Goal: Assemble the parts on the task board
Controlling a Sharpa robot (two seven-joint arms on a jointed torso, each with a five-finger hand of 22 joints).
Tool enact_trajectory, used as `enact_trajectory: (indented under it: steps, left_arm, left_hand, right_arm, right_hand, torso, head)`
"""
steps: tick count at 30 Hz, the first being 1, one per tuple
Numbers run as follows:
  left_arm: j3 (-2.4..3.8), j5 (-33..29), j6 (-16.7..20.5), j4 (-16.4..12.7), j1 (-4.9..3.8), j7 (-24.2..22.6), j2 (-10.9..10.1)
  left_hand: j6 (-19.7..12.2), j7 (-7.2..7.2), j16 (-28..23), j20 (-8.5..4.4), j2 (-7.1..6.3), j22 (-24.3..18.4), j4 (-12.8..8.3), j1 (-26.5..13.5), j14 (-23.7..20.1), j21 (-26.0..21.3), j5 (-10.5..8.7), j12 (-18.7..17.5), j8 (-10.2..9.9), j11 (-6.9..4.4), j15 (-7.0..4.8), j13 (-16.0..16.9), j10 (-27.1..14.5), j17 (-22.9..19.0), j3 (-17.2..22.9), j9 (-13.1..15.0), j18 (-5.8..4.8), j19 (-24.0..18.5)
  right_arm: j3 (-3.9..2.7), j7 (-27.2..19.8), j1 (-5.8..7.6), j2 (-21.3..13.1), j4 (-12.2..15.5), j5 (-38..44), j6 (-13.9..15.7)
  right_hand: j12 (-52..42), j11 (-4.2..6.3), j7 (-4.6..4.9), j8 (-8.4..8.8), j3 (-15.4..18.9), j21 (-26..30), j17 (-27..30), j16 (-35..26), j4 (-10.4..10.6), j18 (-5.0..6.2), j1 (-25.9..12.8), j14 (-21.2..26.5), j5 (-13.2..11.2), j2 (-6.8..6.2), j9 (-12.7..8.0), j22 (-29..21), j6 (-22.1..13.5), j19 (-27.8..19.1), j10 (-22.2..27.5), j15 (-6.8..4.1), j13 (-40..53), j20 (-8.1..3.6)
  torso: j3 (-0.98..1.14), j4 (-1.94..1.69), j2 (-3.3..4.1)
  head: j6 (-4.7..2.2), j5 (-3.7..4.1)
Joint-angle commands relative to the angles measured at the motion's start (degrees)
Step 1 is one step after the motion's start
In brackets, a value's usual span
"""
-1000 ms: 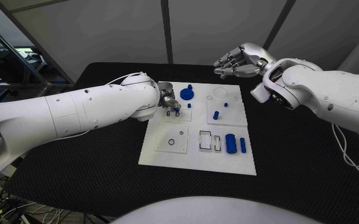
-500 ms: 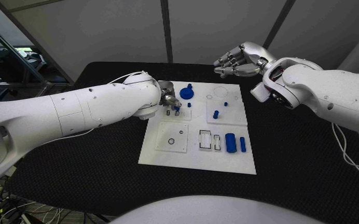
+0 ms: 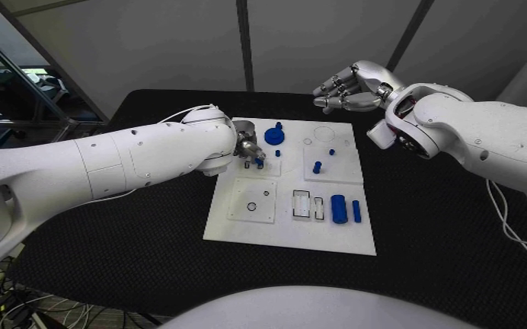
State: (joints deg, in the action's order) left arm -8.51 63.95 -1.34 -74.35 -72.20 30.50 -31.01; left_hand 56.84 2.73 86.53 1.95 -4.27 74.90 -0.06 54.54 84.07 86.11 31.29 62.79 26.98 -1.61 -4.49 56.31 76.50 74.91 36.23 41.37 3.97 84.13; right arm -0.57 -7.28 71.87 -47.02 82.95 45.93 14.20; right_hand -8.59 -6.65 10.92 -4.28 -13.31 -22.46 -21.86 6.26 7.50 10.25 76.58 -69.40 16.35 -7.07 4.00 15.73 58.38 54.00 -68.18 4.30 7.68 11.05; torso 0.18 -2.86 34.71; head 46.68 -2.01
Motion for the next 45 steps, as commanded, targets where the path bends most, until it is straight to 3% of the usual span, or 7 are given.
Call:
enact_trajectory:
  steps: [1, 7, 19, 23, 29, 39, 45]
  left_arm:
    - [-0.05, 1.15, -2.14, -0.04, 0.02, 0.15, 0.1]
    - [-0.13, 1.29, -3.22, 0.0, 0.08, 0.21, 0.17]
    - [-0.83, 1.34, -4.27, -0.2, 0.12, 0.25, 0.09]
    - [-0.88, 1.33, -4.4, -0.24, 0.12, 0.26, -0.16]
    - [-0.92, 1.33, -4.64, -0.41, 0.12, 0.26, -0.33]
    - [-0.94, 0.78, -4.6, -0.54, 0.12, 0.27, -0.61]
    - [-0.92, -0.08, -4.04, -0.69, 0.11, 0.22, -0.75]
  left_hand:
    - [0.28, -0.2, 0.23, -0.45, 0.91, 9.54, -7.77, 1.42, 4.94, 0.29, 0.15, -0.23, 0.19, -0.22, -0.47, -0.02, 0.11, 12.15, 7.31, -0.08, -2.56, 2.57]
    - [0.39, -0.21, 0.23, -0.47, 0.7, 9.45, -7.95, 1.62, 4.94, 0.23, 0.11, -0.16, 0.17, -0.23, -0.47, 0.02, 0.25, 12.15, 7.13, -0.18, -2.53, 2.52]
    - [0.45, -0.19, 0.21, -0.48, 0.58, 9.22, -7.99, 1.77, 4.94, 0.07, 0.06, -0.49, 0.11, -0.21, -0.46, -0.43, 0.17, 12.14, 6.88, -0.3, -2.48, 2.38]
    - [0.5, -0.19, 0.22, -0.47, 0.36, 9.15, -8.12, 2.03, 4.94, 0.01, 0.05, -0.5, 0.03, -0.21, -0.44, -0.47, 0.24, 12.15, 6.58, -0.45, -2.46, 2.34]
    - [0.74, -0.2, 0.21, -0.45, -0.11, 9.15, -8.19, 2.39, 4.94, -0.02, 0.02, -0.65, -0.1, -0.2, -0.41, -0.73, 0.37, 12.14, 5.88, -0.77, -2.46, 2.34]
    - [0.92, -0.23, 0.21, -0.44, 0.05, 9.14, -8.05, 2.69, 4.95, -0.05, 0.11, -0.84, -0.23, -0.22, -0.41, -1.0, 0.41, 12.14, 5.66, -1.04, -2.45, 2.33]
    - [1.06, -0.26, 0.22, -0.45, 0.22, 9.17, -7.98, 2.87, 4.95, -0.04, 0.22, -0.8, -0.3, -0.25, -0.43, -0.97, 0.5, 12.16, 5.75, -1.2, -2.46, 2.35]
  right_arm:
    - [-0.03, -0.57, 0.13, 0.07, -0.01, 0.01, -0.24]
    - [-0.03, -0.61, 0.13, 0.15, -0.07, 0.01, -0.33]
    - [-0.03, -0.69, 0.13, 0.32, -0.22, 0.01, -0.45]
    - [-0.03, -0.71, 0.12, 0.37, -0.29, 0.01, -0.41]
    - [-0.03, -0.72, 0.12, 0.42, -0.32, 0.01, -0.46]
    - [-0.03, -0.7, 0.12, 0.42, -0.41, 0.01, -0.5]
    - [-0.03, -0.73, 0.12, 0.55, -0.53, 0.01, -0.54]
  right_hand:
    - [-0.17, -0.12, -0.15, -0.24, 0.13, 0.35, 0.07, -0.19, 0.09, 0.22, 0.05, -0.3, 0.19, 0.45, 0.08, -0.05, 0.34, 0.36, -0.35, -0.1, -0.05, 0.17]
    - [-0.22, -0.08, -0.19, -0.27, 0.13, 0.41, 0.06, -0.23, 0.11, 0.23, 0.07, -0.36, 0.23, 0.49, 0.09, -0.1, 0.38, 0.43, -0.41, -0.12, -0.08, 0.16]
    - [-0.25, -0.03, -0.23, -0.28, 0.1, 0.47, 0.06, -0.27, 0.03, 0.23, 0.22, -0.41, 0.26, 0.5, 0.09, -0.14, 0.4, 0.5, -0.44, -0.15, -0.12, 0.15]
    - [-0.28, 0.04, -0.28, -0.3, -0.13, 0.62, 0.06, -0.39, -0.14, 0.24, 0.63, -0.51, 0.33, 0.72, 0.08, -0.24, 0.41, 0.67, -0.46, -0.21, -0.23, 0.1]
    - [-0.28, 0.05, -0.28, -0.3, -0.23, 0.68, 0.06, -0.45, -0.2, 0.24, 0.77, -0.53, 0.35, 0.82, 0.07, -0.28, 0.4, 0.73, -0.45, -0.22, -0.27, 0.08]
    - [-0.29, 0.06, -0.28, -0.3, -0.28, 0.7, 0.06, -0.48, -0.23, 0.24, 0.85, -0.54, 0.36, 0.86, 0.07, -0.3, 0.41, 0.76, -0.45, -0.23, -0.3, 0.07]
    - [-0.29, 0.06, -0.29, -0.31, -0.36, 0.76, 0.07, -0.53, -0.3, 0.24, 0.97, -0.55, 0.39, 0.89, 0.07, -0.33, 0.41, 0.8, -0.45, -0.24, -0.34, 0.06]
  torso:
    - [0.01, 0.06, 0.03]
    - [0.01, -0.03, -0.02]
    - [0.04, -0.07, -0.06]
    - [0.0, -0.15, -0.08]
    - [0.0, 0.07, -0.01]
    - [-0.02, -0.06, 0.03]
    - [-0.01, 0.05, 0.04]
  head:
    - [-0.01, -0.02]
    - [0.08, 0.24]
    - [0.18, -0.03]
    - [0.21, -0.08]
    - [0.36, -0.27]
    - [0.3, -0.14]
    - [0.35, -0.26]
